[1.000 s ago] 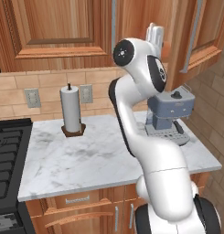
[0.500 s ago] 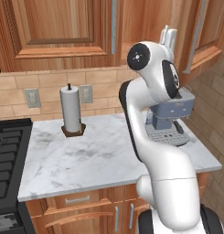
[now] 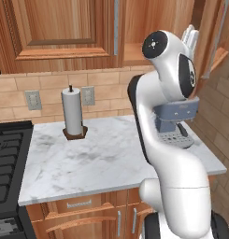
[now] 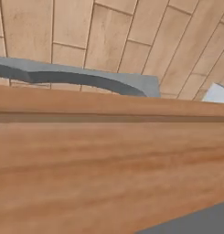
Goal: Open the cabinet. Pick the soap dispenser and place it next to the sink. Then close the cabinet.
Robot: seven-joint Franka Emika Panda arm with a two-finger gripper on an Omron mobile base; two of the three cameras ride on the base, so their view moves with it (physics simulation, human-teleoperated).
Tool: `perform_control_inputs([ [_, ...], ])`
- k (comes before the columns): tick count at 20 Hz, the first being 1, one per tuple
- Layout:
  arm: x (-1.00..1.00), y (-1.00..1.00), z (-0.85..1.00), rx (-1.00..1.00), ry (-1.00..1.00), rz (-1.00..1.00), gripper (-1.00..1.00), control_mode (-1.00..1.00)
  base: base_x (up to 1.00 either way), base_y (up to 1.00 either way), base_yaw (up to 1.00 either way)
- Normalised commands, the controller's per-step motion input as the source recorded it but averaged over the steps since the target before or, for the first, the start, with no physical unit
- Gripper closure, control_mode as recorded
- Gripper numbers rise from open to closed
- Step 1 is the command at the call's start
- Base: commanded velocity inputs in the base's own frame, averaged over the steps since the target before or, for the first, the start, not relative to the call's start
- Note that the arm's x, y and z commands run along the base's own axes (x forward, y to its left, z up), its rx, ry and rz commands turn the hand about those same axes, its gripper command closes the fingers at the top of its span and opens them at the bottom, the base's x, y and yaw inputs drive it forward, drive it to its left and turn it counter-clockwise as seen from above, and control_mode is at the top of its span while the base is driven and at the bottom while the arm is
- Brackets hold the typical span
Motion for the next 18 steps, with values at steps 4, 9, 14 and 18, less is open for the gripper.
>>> perform_control_inputs([
  [4, -0.38, -0.39, 0.0, 0.12, -0.07, -0.19, -1.0, -1.0, 0.0, 0.0, 0.0],
  [9, -0.35, -0.47, -0.04, 0.02, -0.18, -0.2, -1.0, -1.0, 0.0, 0.0, 0.0],
  [14, -0.32, -0.48, -0.07, 0.0, -0.19, -0.22, -1.0, -1.0, 0.0, 0.0, 0.0],
  [18, -0.29, -0.53, -0.07, 0.01, -0.16, -0.21, -1.0, -1.0, 0.0, 0.0, 0.0],
])
